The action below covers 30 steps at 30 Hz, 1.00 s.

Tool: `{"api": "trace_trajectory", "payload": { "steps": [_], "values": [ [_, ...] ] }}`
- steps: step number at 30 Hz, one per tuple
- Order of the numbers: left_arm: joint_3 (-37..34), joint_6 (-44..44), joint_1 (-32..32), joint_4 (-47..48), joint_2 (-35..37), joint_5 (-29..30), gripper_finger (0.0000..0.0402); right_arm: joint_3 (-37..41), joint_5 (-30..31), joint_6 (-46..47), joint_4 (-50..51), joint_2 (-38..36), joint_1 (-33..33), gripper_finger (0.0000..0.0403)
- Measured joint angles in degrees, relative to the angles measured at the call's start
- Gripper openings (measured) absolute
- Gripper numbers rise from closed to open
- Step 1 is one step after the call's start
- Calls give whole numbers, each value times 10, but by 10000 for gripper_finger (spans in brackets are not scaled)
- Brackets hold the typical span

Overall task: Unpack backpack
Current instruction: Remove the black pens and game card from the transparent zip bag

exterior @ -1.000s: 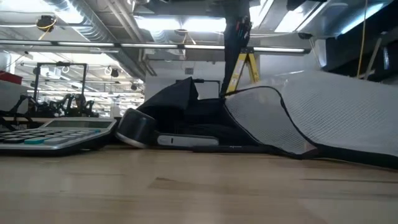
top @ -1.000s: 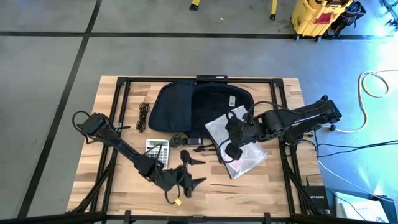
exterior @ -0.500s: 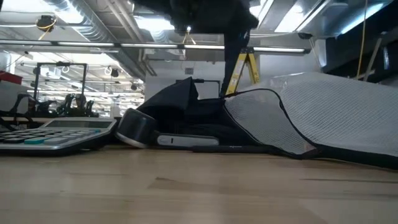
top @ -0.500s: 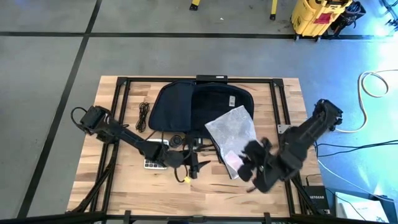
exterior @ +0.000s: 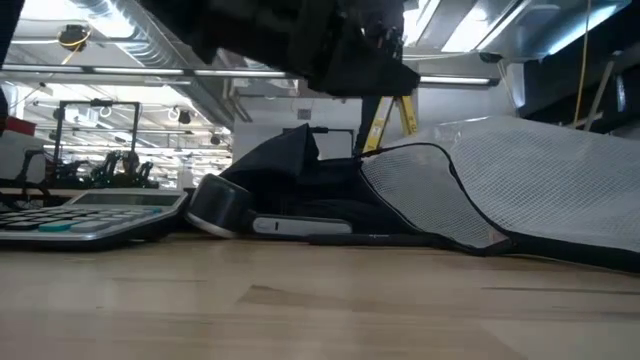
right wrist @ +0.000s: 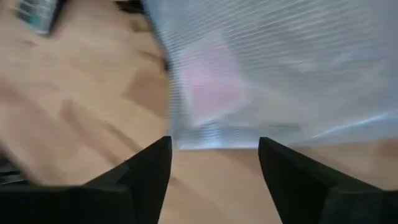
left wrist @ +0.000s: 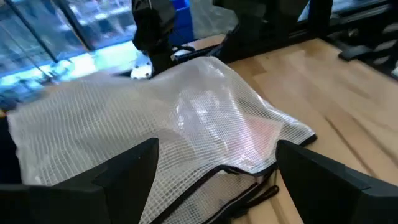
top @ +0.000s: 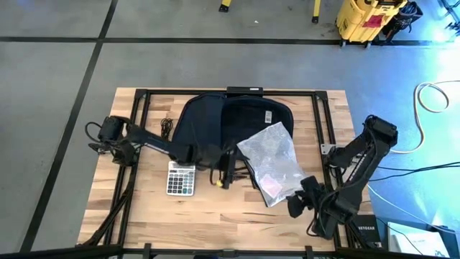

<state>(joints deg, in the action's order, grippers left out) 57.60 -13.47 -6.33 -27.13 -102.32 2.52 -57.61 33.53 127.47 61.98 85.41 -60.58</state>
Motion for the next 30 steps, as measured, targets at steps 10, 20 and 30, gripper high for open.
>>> {"api": "trace_trajectory", "payload": {
  "steps": [10,20,30],
  "values": [
    [0,30,31,0,0,-58,310,13,-68,7,83,-9,-78,225],
    [0,42,29,22,0,-19,310,94,-142,17,-24,-9,-100,225],
    [0,70,71,29,0,-37,310,99,-237,-93,38,12,-136,225]
  ]
}}
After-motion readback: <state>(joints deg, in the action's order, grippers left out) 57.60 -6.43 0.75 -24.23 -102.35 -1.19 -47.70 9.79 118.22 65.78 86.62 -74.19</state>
